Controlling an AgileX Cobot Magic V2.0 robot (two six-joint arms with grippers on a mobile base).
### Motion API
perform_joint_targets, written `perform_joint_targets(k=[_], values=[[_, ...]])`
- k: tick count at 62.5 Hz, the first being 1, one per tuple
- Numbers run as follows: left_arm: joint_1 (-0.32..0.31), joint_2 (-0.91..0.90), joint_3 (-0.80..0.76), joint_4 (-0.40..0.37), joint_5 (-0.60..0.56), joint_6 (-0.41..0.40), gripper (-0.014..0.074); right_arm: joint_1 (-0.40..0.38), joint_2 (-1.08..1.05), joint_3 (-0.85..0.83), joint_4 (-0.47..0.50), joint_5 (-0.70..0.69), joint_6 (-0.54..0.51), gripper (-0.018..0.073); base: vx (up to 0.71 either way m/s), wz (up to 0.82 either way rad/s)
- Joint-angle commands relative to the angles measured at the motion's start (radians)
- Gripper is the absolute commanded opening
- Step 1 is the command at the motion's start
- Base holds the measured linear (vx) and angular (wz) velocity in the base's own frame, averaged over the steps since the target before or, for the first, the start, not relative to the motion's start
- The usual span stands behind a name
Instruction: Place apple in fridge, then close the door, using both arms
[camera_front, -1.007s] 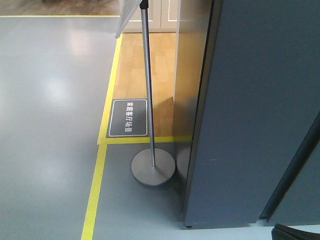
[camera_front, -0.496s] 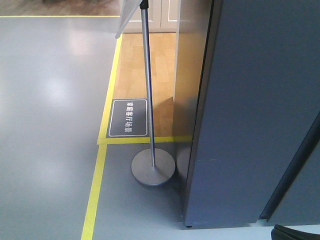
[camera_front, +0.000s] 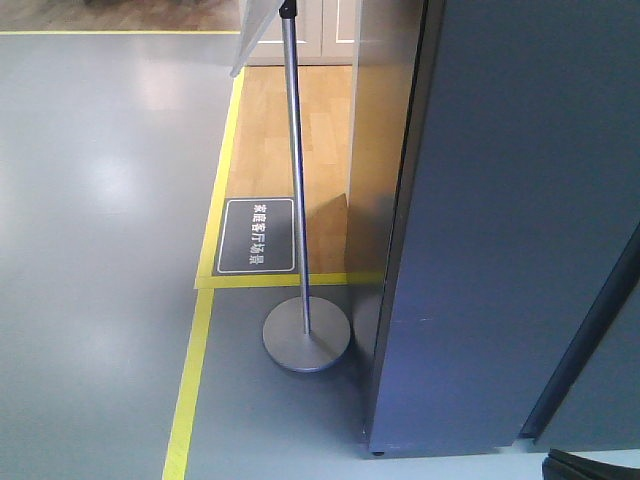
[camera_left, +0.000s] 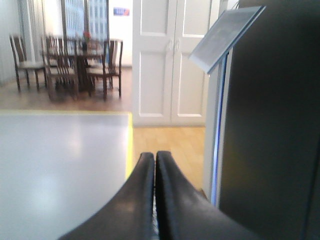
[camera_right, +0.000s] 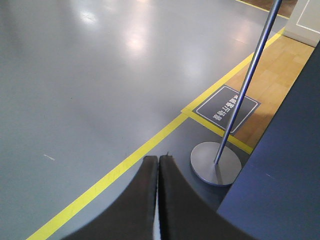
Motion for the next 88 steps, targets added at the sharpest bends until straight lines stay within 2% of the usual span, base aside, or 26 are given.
perform_joint_targets(k=[1,9,21,30,42,88], values=[[0.0,-0.054,0.029,-0.011,-0.061,0.088,-0.0006,-0.006,0.013,-0.023,0.052,-0.032,-0.006,-0.0003,0.0,0.0],[0.0,-0.13,0.029,-0.011,-0.004,0.141,-0.0006,-0.006,0.013,-0.023,0.052,-0.032,-0.006,-0.0003,0.0,0.0],[0.0,-0.123,0.029,-0.016,0.088,0.138,-0.0006,-0.006,0.013,-0.023,0.053,-0.029,-0.006,-0.0003,0.0,0.0],[0.0,-0.123,0.029,-0.018,0.086,0.125,-0.0006,-0.006,0.013,-0.023,0.053,-0.029,-0.006,-0.0003,0.0,0.0],[0.0,-0.123,0.029,-0.018,0.088,0.035,-0.0006,-0.006,0.013,-0.023,0.053,-0.029,-0.006,-0.0003,0.0,0.0],[0.0,-0.121,0.028,-0.018,0.091,0.034,-0.0006,-0.006,0.013,-0.023,0.053,-0.029,-0.006,-0.0003,0.0,0.0]])
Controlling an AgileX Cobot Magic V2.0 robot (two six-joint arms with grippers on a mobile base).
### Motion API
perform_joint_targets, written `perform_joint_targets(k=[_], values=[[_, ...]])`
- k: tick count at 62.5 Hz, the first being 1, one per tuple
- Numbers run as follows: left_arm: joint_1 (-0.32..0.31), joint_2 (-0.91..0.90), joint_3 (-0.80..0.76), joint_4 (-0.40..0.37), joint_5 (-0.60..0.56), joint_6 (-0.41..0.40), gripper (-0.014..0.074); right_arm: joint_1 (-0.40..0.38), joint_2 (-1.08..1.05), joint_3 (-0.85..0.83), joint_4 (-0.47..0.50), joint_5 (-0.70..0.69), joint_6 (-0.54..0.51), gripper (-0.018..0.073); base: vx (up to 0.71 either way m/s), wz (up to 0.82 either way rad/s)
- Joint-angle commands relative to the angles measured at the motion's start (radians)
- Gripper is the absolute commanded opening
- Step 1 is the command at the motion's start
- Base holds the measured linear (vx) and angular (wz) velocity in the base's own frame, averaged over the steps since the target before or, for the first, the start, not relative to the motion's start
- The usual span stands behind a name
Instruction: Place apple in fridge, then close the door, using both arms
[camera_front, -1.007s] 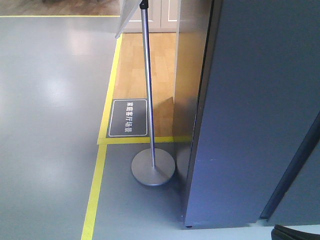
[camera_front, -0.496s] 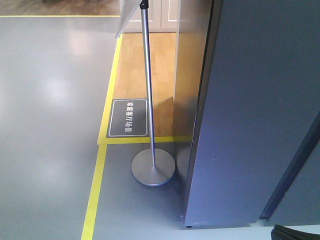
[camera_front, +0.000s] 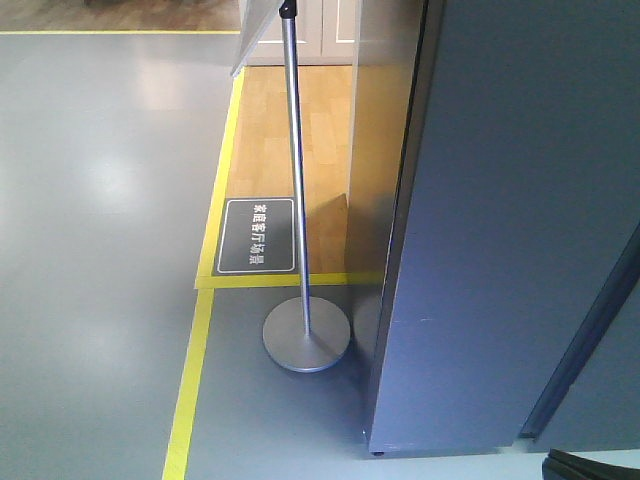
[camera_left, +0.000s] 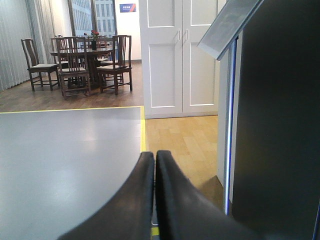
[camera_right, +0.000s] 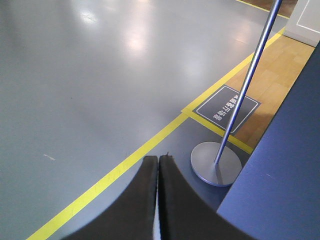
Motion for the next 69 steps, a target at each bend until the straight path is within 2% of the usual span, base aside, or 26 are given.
perform_joint_targets(k=[1,43,51,60,69], values=[[0.0,-0.015,0.028,-0.009,-0.067,-0.011,-0.0006,-0.006,0.013,-0.023,0.053,-0.03,-0.006,-0.0003,0.0,0.0],[0.0,-0.015,0.028,-0.009,-0.067,-0.011,-0.0006,0.0,0.013,-0.023,0.05,-0.038,-0.006,-0.0003,0.0,0.0],[0.0,-0.015,0.028,-0.009,-0.067,-0.011,-0.0006,0.054,0.013,-0.023,0.021,-0.152,-0.011,-0.0003,0.0,0.0],[0.0,-0.015,0.028,-0.009,-0.067,-0.011,-0.0006,0.168,0.013,-0.023,0.02,-0.36,-0.001,-0.0003,0.0,0.0],[0.0,-0.015,0.028,-0.009,-0.067,-0.011,-0.0006,0.261,0.008,-0.002,-0.077,-0.524,0.092,-0.0003,0.0,0.0]])
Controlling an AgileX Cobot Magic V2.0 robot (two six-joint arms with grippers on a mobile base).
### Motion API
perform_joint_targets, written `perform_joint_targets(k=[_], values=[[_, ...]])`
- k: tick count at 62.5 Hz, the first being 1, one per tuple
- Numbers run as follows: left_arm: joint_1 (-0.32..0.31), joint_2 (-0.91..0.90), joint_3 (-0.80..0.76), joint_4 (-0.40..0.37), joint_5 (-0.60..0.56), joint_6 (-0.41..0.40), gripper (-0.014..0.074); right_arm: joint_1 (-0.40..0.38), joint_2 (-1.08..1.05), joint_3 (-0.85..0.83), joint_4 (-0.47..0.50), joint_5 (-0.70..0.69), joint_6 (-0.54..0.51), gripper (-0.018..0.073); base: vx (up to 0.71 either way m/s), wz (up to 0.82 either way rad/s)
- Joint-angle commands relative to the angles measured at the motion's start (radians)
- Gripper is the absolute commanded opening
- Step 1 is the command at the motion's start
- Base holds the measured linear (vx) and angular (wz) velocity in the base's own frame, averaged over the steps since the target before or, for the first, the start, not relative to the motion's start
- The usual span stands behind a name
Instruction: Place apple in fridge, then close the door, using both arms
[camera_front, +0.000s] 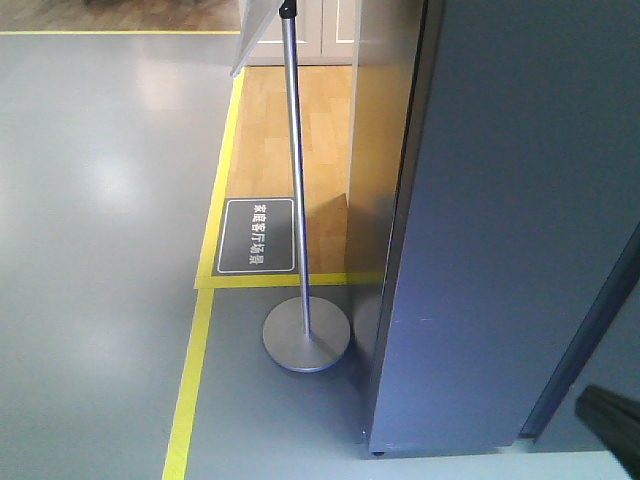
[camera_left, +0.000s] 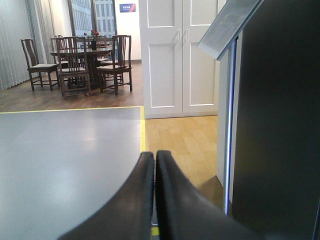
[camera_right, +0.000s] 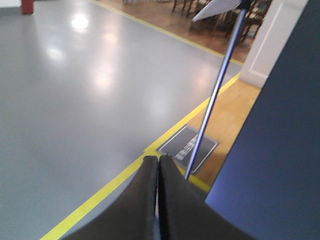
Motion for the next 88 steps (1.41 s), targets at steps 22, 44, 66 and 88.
perform_joint_targets(k=[22,44,66,88], values=[[0.0,-0.015,0.028,-0.009,-0.068,-0.01,-0.0006,0.076,-0.176,0.241,-0.645,-0.354,0.832,-0.0003,0.0,0.0],[0.0,-0.015,0.028,-0.009,-0.068,-0.01,-0.0006,0.076,-0.29,0.428,-0.947,-0.632,1.156,-0.0003,0.0,0.0],[0.0,-0.015,0.028,-0.009,-0.068,-0.01,-0.0006,0.076,-0.29,0.429,-0.949,-0.855,1.076,-0.0003,0.0,0.0],[0.0,-0.015,0.028,-0.009,-0.068,-0.01,-0.0006,0.076,-0.29,0.429,-0.88,-0.863,1.076,-0.0003,0.0,0.0]])
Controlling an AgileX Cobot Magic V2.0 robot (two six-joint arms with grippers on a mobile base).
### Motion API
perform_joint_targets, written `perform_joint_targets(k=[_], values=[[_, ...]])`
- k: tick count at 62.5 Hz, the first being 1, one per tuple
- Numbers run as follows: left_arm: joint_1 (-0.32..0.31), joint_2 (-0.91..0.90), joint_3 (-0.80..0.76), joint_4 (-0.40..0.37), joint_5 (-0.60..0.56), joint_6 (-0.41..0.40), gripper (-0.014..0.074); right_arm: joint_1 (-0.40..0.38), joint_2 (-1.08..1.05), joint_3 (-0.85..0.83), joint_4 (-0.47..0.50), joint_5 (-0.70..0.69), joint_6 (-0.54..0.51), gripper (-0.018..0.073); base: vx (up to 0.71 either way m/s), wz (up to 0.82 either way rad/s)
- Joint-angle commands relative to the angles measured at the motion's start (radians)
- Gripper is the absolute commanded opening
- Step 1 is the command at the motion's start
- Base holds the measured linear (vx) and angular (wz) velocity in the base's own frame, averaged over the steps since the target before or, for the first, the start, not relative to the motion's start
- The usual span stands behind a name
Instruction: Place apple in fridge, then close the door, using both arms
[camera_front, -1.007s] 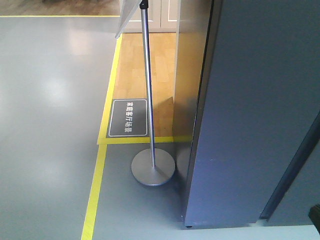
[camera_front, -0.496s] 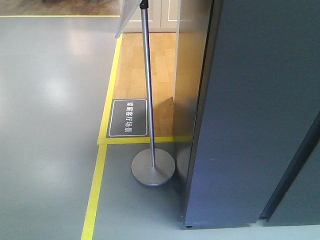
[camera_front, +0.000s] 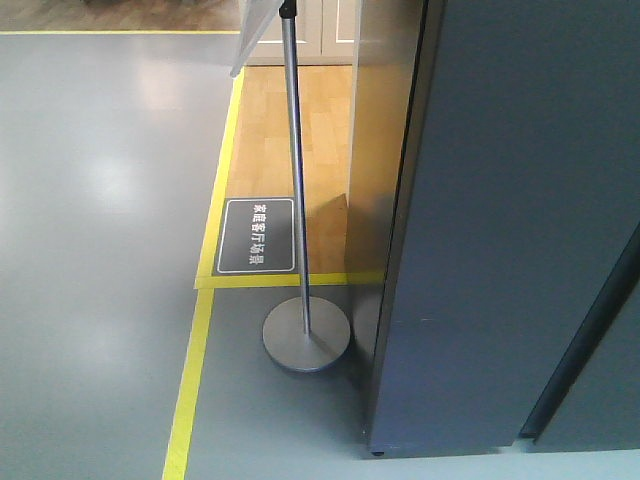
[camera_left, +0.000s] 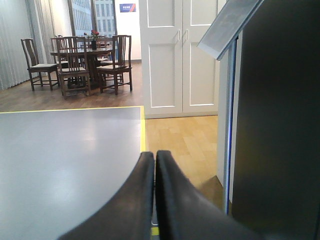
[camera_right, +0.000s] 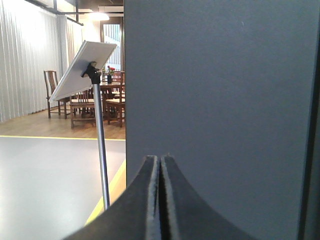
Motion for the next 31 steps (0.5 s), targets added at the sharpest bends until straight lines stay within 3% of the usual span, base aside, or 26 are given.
perform_joint_targets(k=[1,31], values=[[0.0,-0.015,0.028,-0.009,-0.068,-0.01,-0.0006,-0.003,-0.018,0.016,0.013,-0.078,-0.012,-0.0003,0.0,0.0],[0.0,-0.015,0.028,-0.009,-0.068,-0.01,-0.0006,-0.003,-0.017,0.014,0.012,-0.078,-0.012,-0.0003,0.0,0.0]])
